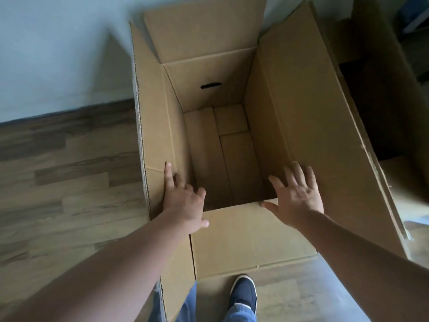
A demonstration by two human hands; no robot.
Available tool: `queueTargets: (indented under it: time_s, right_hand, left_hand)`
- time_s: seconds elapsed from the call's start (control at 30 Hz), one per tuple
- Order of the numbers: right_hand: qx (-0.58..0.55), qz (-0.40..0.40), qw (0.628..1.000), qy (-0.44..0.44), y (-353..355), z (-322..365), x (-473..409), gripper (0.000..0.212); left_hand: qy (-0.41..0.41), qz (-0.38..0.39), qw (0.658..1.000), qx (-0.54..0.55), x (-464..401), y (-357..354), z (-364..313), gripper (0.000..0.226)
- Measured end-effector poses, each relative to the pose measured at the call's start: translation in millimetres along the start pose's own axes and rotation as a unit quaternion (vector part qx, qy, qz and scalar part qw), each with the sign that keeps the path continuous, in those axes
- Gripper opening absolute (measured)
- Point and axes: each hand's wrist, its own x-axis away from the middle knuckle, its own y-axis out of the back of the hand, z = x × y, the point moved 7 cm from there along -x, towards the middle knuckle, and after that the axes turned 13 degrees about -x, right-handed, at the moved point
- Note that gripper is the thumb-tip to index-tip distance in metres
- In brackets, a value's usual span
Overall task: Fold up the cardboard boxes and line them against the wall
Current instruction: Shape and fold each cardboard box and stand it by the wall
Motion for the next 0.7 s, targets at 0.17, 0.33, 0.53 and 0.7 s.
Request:
queueTargets:
  time_s: [0.17,0.33,0.53,0.7]
  right_hand:
    - [-0.097,-0.058,0.994,0.003,68,29,-69,0.09]
    - [-0.233,-0.254,0.937,0.052,197,81,-134,0.082]
    - [-0.21,-0.338,0.913,0.086,306,136,-167,0.087]
    - [-0.174,-0.289,0.939,0.068,313,138,-184,0.08]
  left_hand:
    - [-0.009,0.001,1.0,-0.018,-14,-10,8,0.108]
    - [-0.023,0.002,1.0,-0.014,-29,-6,19,0.123]
    - [-0.037,0.009,0.999,-0.03,-37,1,30,0.132]
    - [-0.032,0.012,0.999,-0.026,-34,-4,32,0.131]
